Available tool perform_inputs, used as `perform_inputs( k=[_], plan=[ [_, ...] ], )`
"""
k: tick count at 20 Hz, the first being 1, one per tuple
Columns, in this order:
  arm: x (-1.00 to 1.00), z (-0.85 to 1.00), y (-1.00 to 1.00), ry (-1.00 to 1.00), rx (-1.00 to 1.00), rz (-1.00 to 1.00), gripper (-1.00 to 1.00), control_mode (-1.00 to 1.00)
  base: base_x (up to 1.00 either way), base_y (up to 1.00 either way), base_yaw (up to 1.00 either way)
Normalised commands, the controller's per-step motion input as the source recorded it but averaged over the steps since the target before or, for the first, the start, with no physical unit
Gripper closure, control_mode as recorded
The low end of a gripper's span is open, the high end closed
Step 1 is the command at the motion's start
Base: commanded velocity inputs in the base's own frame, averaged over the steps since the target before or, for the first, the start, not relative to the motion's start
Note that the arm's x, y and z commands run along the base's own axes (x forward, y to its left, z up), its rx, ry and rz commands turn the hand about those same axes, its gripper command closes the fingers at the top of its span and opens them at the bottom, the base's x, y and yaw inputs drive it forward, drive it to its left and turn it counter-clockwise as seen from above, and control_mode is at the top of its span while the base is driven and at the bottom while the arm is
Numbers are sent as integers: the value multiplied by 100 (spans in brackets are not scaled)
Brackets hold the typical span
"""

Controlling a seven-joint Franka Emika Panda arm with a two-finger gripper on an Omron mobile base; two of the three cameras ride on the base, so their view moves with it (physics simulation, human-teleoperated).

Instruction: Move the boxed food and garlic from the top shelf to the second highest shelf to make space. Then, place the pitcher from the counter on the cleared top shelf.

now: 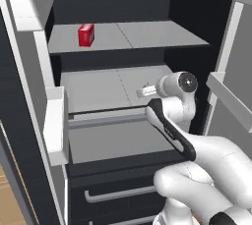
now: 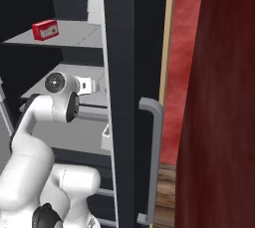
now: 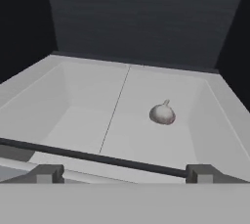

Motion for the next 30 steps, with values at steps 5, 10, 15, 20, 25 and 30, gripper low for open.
perform_inputs(
  k=[5,10,15,20,25,30],
  plan=[
    [-26,62,61,0,0,0,-100,-100,0,0,0],
    [-22,67,39,1,0,-8,-100,-100,0,0,0],
    [-7,71,27,4,0,-9,-100,-100,0,0,0],
    [0,54,32,5,0,-1,-100,-100,0,0,0],
    [0,31,36,3,0,0,-100,-100,0,0,0],
    [0,20,40,2,0,0,-100,-100,0,0,0]
  ],
)
